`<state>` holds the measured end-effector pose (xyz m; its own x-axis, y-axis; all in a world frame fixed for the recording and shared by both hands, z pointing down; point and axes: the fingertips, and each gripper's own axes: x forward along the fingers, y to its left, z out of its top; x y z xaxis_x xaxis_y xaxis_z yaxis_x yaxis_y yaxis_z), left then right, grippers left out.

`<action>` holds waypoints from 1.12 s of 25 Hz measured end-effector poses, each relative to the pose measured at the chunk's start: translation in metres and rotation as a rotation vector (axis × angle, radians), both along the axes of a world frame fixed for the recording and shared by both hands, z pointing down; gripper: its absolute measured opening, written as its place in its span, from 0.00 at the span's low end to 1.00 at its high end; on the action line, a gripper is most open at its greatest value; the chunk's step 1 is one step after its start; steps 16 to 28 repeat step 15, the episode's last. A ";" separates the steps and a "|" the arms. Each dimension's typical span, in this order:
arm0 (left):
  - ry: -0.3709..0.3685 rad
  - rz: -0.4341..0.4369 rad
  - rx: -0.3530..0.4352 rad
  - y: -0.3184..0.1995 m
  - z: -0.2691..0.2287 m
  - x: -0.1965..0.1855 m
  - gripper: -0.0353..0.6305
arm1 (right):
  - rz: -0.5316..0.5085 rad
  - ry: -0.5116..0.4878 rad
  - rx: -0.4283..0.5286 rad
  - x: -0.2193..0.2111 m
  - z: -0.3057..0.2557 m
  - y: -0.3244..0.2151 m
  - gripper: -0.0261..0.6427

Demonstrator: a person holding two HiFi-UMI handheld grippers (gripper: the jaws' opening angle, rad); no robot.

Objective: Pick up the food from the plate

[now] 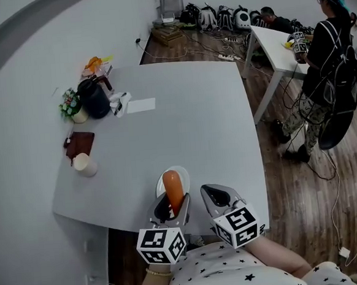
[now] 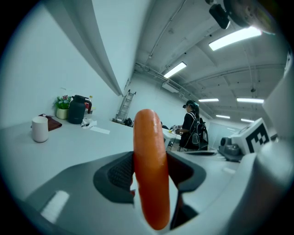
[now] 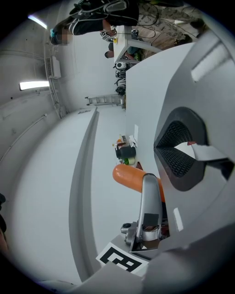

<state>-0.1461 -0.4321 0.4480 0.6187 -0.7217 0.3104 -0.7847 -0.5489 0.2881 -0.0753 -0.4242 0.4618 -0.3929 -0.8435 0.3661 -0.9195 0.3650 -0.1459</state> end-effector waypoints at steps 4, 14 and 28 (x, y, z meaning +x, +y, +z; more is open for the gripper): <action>-0.004 0.001 0.005 -0.003 0.000 -0.001 0.38 | 0.007 0.002 0.005 0.001 -0.001 -0.003 0.03; -0.008 0.003 0.012 -0.007 0.000 0.002 0.38 | 0.035 0.000 0.020 0.007 -0.002 -0.006 0.03; -0.008 0.002 0.012 -0.007 0.000 0.002 0.38 | 0.035 0.000 0.021 0.008 -0.002 -0.006 0.03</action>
